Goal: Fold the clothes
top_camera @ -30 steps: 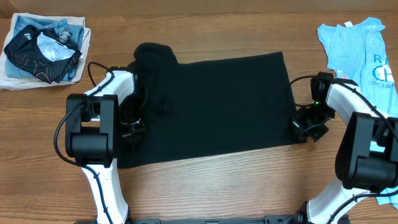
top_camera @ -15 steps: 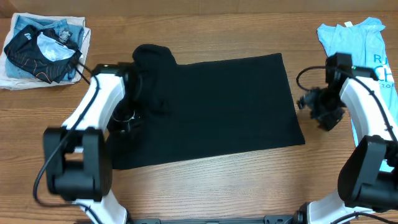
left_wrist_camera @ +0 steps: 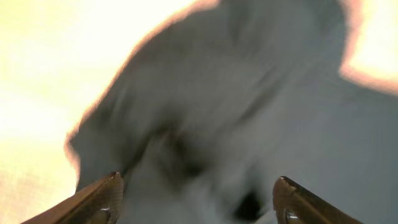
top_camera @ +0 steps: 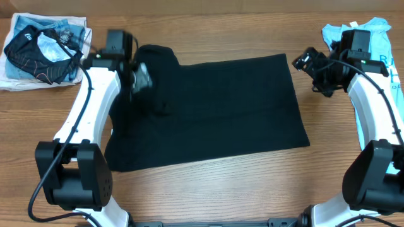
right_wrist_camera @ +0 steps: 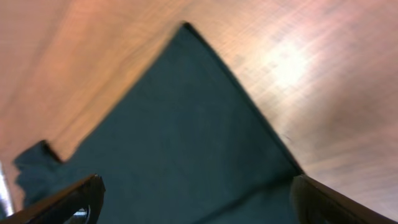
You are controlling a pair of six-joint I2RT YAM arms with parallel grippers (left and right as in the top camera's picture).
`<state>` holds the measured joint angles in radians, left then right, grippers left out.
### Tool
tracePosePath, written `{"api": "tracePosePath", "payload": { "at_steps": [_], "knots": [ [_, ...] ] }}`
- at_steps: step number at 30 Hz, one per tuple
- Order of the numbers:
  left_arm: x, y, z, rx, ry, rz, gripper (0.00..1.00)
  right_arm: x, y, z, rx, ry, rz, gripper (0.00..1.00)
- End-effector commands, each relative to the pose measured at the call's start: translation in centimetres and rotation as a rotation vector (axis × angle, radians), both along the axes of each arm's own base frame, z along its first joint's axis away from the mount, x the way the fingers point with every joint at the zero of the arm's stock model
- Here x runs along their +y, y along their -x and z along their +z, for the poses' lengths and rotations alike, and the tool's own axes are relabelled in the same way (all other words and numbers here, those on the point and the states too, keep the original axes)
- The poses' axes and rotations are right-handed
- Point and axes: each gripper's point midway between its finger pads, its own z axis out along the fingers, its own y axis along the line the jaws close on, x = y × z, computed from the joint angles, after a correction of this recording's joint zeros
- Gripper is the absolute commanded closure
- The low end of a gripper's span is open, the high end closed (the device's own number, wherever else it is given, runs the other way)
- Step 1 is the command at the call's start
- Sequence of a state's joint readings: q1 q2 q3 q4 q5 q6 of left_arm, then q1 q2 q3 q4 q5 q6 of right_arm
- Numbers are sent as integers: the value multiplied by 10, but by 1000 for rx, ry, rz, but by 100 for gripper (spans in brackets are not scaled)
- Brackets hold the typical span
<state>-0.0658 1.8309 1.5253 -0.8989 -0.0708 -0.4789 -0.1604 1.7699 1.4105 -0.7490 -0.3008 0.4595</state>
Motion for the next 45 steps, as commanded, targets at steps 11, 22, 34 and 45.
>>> {"api": "tracePosePath", "payload": {
  "at_steps": [11, 22, 34, 45],
  "knots": [
    [-29, -100, 77, -441, -3, -263, 16, 40, -82, -6, -228, -96, 7, 0],
    [3, -151, -9, -434, 24, -128, 15, 63, -102, -50, -230, -99, 52, 0],
    [33, -147, -78, -317, 169, -24, 21, 64, -105, -47, -247, -101, 55, 0],
    [23, -155, -70, -360, 176, -67, 25, 65, -106, -46, -249, -113, 40, 0]
  ]
}}
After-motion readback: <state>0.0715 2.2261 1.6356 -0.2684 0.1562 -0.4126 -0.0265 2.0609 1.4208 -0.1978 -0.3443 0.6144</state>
